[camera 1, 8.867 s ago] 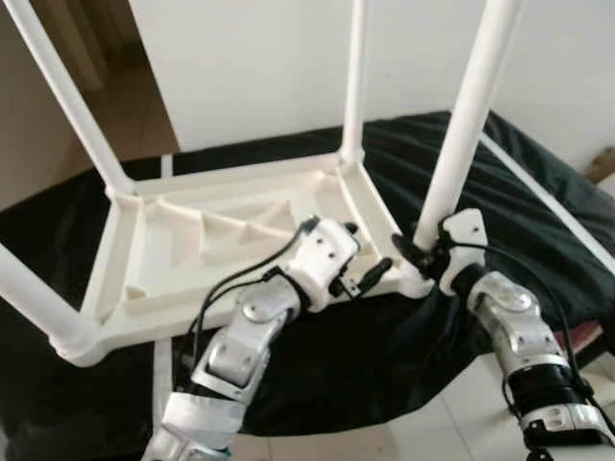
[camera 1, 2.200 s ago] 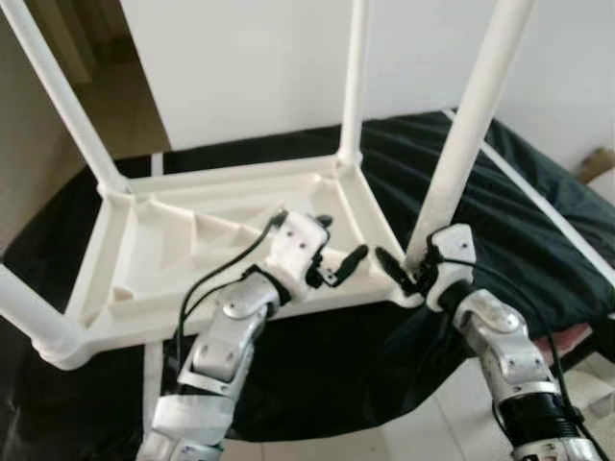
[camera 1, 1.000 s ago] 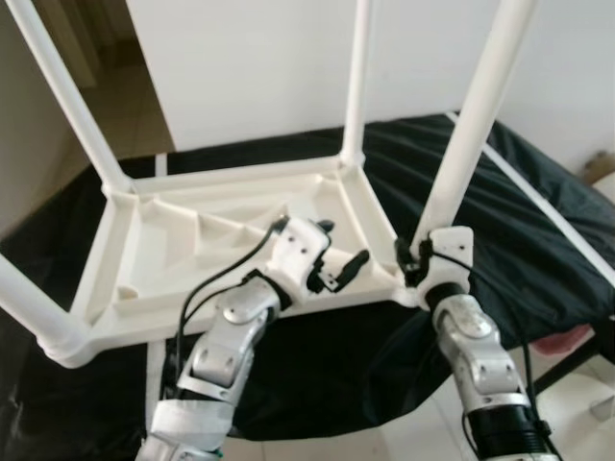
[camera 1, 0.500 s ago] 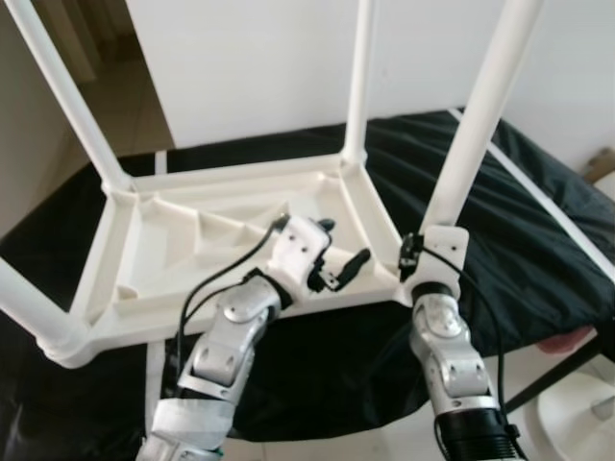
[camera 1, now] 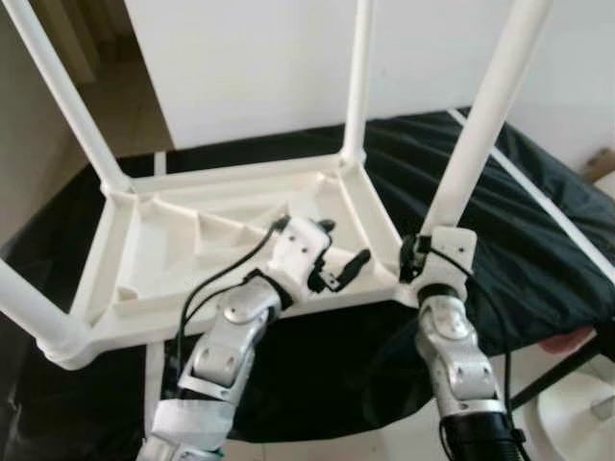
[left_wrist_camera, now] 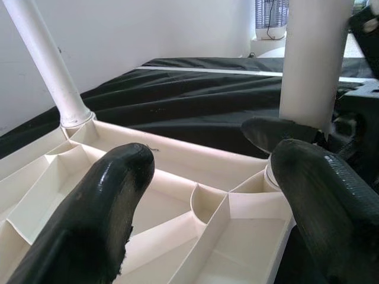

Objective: Building children table

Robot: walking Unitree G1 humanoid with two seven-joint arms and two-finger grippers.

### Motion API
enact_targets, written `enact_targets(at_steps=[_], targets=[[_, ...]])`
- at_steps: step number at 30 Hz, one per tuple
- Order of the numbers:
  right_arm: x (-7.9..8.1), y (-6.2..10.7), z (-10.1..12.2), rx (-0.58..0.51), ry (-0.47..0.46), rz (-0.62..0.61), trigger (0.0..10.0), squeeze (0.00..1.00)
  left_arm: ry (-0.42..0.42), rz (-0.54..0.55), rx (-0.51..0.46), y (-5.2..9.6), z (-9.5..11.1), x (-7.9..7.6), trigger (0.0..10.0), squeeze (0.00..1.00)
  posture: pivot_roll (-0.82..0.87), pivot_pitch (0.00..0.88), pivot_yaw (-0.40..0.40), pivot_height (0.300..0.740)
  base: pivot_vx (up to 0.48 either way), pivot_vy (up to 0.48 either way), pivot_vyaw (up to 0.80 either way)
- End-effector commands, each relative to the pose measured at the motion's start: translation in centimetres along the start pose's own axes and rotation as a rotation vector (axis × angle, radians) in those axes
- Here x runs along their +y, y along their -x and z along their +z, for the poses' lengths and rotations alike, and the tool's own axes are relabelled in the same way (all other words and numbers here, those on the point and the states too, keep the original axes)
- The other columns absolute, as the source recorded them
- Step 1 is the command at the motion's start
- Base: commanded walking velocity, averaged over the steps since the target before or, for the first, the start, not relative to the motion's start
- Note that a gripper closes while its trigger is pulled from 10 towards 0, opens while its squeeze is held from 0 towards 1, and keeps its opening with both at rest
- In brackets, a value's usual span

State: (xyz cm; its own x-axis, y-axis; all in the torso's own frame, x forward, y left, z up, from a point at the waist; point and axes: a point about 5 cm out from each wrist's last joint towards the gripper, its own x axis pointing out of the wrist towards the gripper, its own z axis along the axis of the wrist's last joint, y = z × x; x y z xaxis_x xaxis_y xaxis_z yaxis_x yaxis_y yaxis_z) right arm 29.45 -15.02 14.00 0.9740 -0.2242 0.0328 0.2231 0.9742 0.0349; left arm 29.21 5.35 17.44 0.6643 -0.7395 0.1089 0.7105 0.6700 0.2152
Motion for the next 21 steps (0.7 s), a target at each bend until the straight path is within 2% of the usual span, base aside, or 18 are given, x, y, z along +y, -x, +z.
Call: enact_targets(at_steps=[1,5,8,9,10,11,15,21], targets=[[-0.3,0.1,0.1,-0.012,-0.017,0.015,10.0,1.0,0.001,0.013,-0.001,0.1,0.1,0.0,10.0,0.0,0.0,0.0,0.026,0.74,0.0,0.0,0.0],[-1.3,0.4,0.2,-0.029,-0.016,0.065,10.0,1.0,0.0,0.014,-0.002,0.0,0.2,0.1,10.0,0.0,-0.01,0.0,0.026,0.74,0.0,0.0,0.0],[-1.6,0.6,0.1,-0.028,-0.023,0.15,10.0,1.0,0.002,0.016,-0.005,-0.2,0.3,0.1,10.0,0.0,-0.01,0.0,0.026,0.74,0.0,0.0,0.0],[-1.8,0.6,0.3,-0.042,-0.013,0.214,10.0,1.0,0.003,0.016,-0.007,-0.2,0.3,0.1,10.0,0.0,-0.01,0.0,0.027,0.74,0.0,0.0,0.0],[-1.8,0.6,0.4,-0.049,-0.003,0.291,10.0,0.0,0.002,0.015,-0.006,-0.2,0.3,0.1,10.0,0.0,-0.01,0.0,0.027,0.74,0.0,0.0,0.0],[-1.8,0.6,0.4,-0.049,-0.003,0.291,10.0,0.0,0.002,0.015,-0.006,-0.2,0.3,0.1,10.0,0.0,-0.01,0.0,0.027,0.74,0.0,0.0,0.0],[-1.9,0.3,0.8,-0.054,0.02,0.434,10.0,0.0,0.001,0.013,-0.004,-0.3,0.2,0.0,10.0,0.0,-0.01,0.0,0.03,0.74,0.0,0.0,0.0],[-3.0,-0.8,1.3,-0.065,0.089,0.518,10.0,0.0,0.001,0.014,-0.005,-0.2,0.3,0.1,10.0,0.0,-0.01,0.0,0.032,0.74,0.0,0.0,0.0]])
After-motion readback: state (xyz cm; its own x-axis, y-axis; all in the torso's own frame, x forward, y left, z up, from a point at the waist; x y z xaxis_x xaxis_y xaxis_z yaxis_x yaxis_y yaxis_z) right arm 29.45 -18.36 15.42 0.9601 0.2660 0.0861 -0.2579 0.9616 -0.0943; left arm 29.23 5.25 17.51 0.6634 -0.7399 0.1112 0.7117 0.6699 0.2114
